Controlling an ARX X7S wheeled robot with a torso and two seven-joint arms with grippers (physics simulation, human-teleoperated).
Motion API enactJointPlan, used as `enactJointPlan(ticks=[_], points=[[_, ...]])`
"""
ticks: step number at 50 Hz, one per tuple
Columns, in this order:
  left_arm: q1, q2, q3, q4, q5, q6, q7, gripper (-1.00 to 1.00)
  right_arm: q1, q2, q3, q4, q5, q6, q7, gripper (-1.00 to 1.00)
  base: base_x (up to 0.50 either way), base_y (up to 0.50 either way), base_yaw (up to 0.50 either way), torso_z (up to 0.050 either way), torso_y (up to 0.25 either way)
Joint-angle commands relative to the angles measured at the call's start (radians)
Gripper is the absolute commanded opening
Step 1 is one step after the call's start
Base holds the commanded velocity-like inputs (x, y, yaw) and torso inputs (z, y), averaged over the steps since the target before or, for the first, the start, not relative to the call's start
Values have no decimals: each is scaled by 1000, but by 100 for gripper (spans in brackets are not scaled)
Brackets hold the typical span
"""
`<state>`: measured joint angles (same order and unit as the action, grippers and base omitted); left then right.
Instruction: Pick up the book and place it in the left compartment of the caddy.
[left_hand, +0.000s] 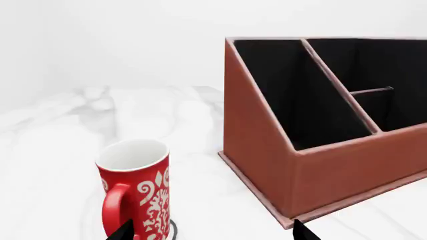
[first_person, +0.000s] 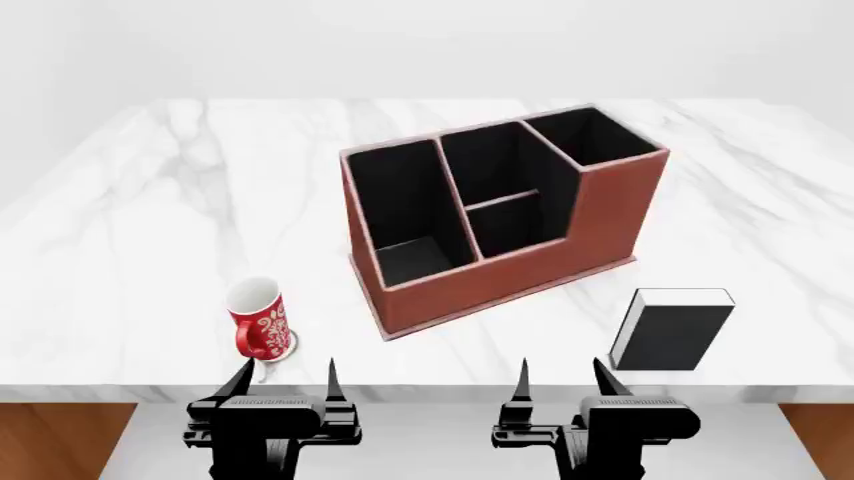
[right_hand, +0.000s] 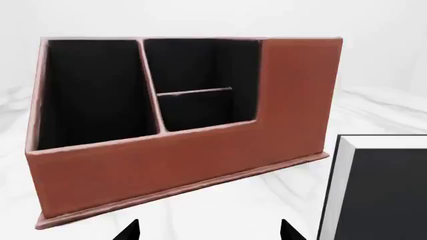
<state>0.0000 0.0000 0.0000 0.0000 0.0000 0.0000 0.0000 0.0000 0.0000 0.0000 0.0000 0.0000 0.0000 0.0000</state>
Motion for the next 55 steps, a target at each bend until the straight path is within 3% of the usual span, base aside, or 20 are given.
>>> enactJointPlan(ticks=[1,3,18,55], points=[[-5,-16,17,-8,-9,-8,-24,100,-12,17,-20,6,-10,-34,38,100,0,0,0,0,0],[-8,-24,25,-12,-18,-10,-37,100,-14,24,-26,21,-12,-83,61,100,0,0,0,0,0],[-6,-60,62,-7,-46,-15,-80,100,-14,64,-84,-19,50,-6,43,100,0,-23,0,0,0],[-5,-105,108,-20,-78,11,-138,100,-19,105,-131,-3,97,-34,93,100,27,-500,0,0,0]])
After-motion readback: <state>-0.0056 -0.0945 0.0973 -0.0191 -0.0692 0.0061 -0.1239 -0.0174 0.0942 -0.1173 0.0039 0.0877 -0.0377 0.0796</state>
